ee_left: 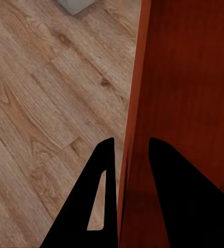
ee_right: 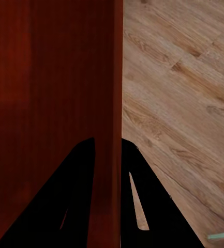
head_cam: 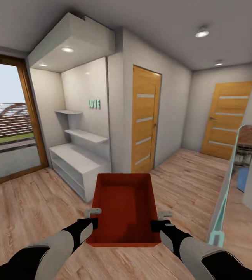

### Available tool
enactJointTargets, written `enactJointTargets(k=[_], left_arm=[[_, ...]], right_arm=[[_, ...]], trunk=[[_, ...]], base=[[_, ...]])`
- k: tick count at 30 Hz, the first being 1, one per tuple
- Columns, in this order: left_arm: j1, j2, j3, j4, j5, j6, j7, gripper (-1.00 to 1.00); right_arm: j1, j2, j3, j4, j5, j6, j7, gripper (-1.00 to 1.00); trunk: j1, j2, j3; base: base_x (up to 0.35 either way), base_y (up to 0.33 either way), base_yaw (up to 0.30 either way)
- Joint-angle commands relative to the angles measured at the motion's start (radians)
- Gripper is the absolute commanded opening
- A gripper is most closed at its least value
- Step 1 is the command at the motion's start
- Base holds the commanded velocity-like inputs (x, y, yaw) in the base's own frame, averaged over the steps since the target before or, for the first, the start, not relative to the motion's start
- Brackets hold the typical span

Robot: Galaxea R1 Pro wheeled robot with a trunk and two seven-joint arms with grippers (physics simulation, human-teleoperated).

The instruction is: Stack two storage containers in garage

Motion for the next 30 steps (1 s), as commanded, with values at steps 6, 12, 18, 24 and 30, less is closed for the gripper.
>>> enactJointTargets(k=[6,12,18,24,30], left_arm=[[0.001,0.049,0.024,-0.001,0.003,0.006,0.055,-1.00],[0.001,0.049,0.024,-0.001,0.003,0.006,0.055,-1.00],[0.001,0.049,0.024,-0.001,0.004,0.006,0.055,-1.00],[0.001,0.049,0.024,-0.001,0.003,0.006,0.055,-1.00],[0.001,0.049,0.024,-0.001,0.003,0.006,0.055,-1.00]], right_arm=[[-0.001,0.000,-0.057,-0.004,-0.003,0.000,-0.059,-1.00],[-0.001,0.000,-0.058,-0.004,-0.003,0.000,-0.059,-1.00],[-0.001,0.000,-0.058,-0.004,-0.003,-0.001,-0.059,-1.00],[-0.001,-0.001,-0.058,-0.004,-0.003,-0.002,-0.057,-1.00],[-0.001,-0.001,-0.058,-0.004,-0.003,-0.002,-0.055,-1.00]], trunk=[[0.001,-0.001,0.000],[0.001,-0.001,0.000],[0.001,-0.001,0.000],[0.001,-0.001,0.000],[0.001,-0.001,0.000]], base=[[0.322,0.000,0.000],[0.322,0.000,0.000],[0.322,0.000,0.000],[0.322,0.000,0.000],[0.322,0.000,-0.001]])
